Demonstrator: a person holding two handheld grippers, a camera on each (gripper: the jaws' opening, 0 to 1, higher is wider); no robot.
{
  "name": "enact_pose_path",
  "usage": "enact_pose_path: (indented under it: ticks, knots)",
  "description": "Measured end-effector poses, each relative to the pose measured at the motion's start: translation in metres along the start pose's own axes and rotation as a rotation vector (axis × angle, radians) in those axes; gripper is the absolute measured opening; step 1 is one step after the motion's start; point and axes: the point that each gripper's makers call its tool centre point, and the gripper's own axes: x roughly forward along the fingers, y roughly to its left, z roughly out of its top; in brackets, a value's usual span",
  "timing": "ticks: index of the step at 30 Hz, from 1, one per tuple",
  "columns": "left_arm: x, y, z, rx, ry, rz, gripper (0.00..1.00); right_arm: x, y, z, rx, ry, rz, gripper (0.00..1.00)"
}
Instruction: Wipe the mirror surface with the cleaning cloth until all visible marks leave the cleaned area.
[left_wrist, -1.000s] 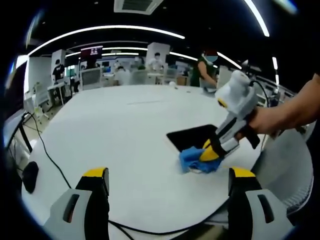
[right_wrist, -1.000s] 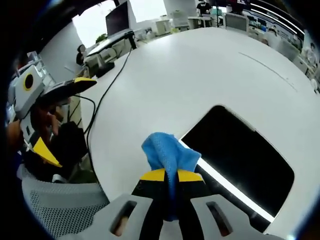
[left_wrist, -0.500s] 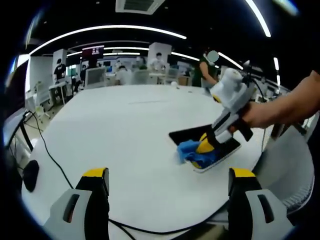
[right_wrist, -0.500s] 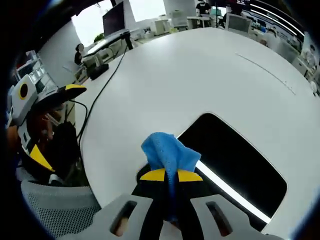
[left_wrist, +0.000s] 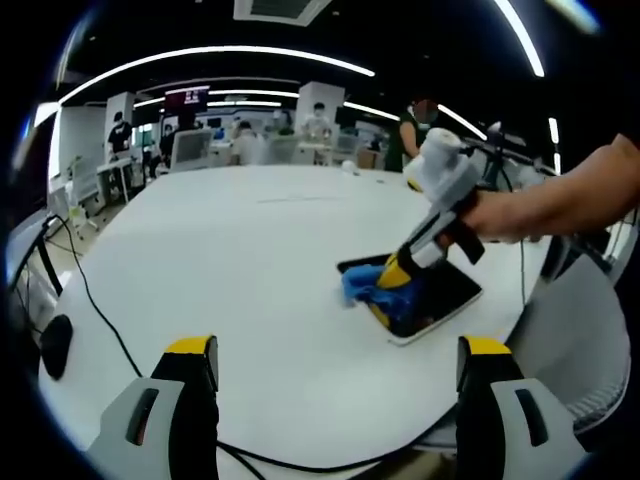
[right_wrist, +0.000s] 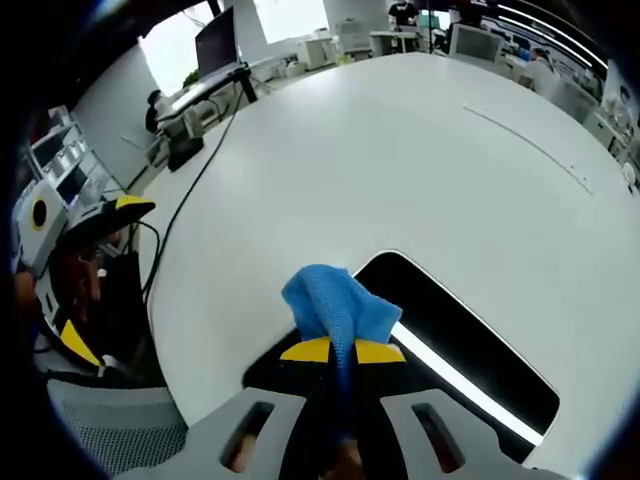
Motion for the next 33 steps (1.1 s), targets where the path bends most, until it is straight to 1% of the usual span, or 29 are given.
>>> enact_pose_path:
  ticks: [11, 22, 27, 33]
  knots:
    - [0.0, 0.004, 0.001, -0.012, 0.009, -0.004, 1.0, 0.006, -0.019, 0.016, 0.009, 0.009, -0.009, 0.01]
    - [0.0, 0.006, -0.003, -0.025, 0.015, -0.003, 1.0, 0.012, -0.034, 0.032, -0.013, 0.019, -0.025, 0.01]
    - [-0.001, 0.008, -0.002, -0.033, 0.012, 0.002, 1.0, 0.014, -0.039, 0.037, -0.005, 0.021, -0.026, 0.01]
    - [0.0, 0.009, -0.001, -0.031, 0.011, 0.006, 1.0, 0.014, -0.039, 0.036, -0.015, 0.024, -0.016, 0.01]
